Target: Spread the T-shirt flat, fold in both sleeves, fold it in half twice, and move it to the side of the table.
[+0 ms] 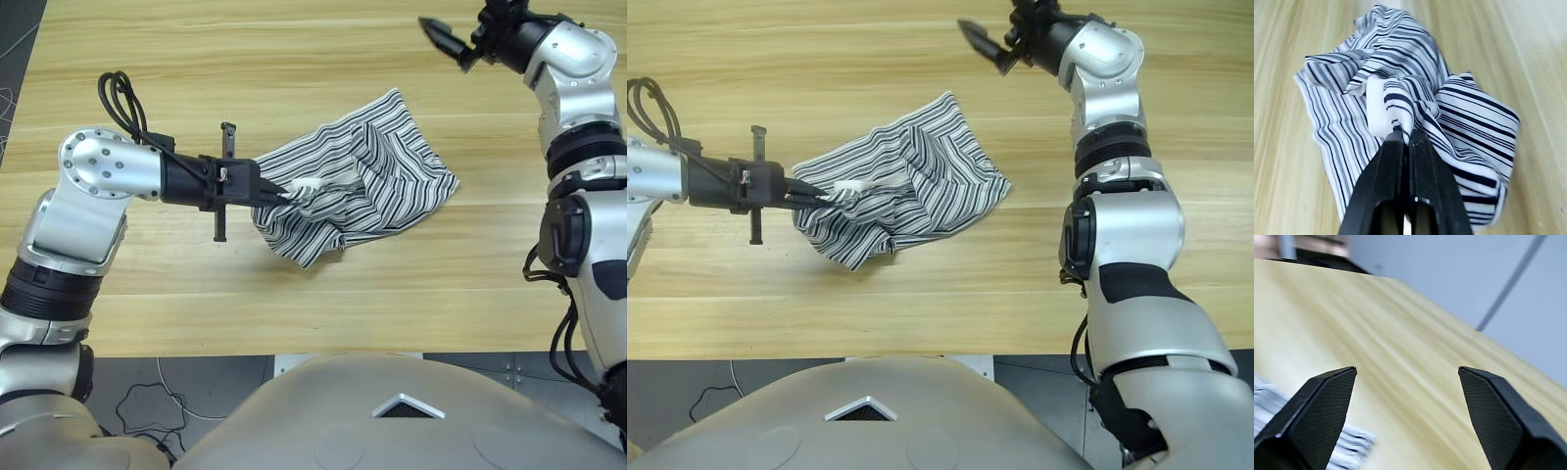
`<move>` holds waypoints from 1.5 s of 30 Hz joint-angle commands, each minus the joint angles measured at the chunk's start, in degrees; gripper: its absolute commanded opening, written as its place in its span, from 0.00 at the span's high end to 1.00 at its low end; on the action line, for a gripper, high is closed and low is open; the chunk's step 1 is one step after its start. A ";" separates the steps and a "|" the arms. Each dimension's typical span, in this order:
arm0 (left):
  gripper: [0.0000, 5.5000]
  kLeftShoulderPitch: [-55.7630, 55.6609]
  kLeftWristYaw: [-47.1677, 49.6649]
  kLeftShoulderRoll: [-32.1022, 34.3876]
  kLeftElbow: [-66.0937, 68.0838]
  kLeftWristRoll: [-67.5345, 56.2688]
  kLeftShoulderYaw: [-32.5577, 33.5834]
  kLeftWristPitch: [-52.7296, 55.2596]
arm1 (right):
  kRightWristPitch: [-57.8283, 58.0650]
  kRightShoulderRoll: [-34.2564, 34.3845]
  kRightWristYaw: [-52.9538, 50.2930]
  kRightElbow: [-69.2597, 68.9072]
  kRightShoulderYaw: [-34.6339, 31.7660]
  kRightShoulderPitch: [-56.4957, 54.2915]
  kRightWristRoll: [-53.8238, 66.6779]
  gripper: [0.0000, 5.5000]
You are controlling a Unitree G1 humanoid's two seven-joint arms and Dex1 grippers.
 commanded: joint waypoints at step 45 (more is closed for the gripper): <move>0.98 1.90 -6.66 1.81 0.59 0.82 7.31 -14.77 | 12.22 9.26 9.15 8.61 14.47 -2.58 -7.28 0.30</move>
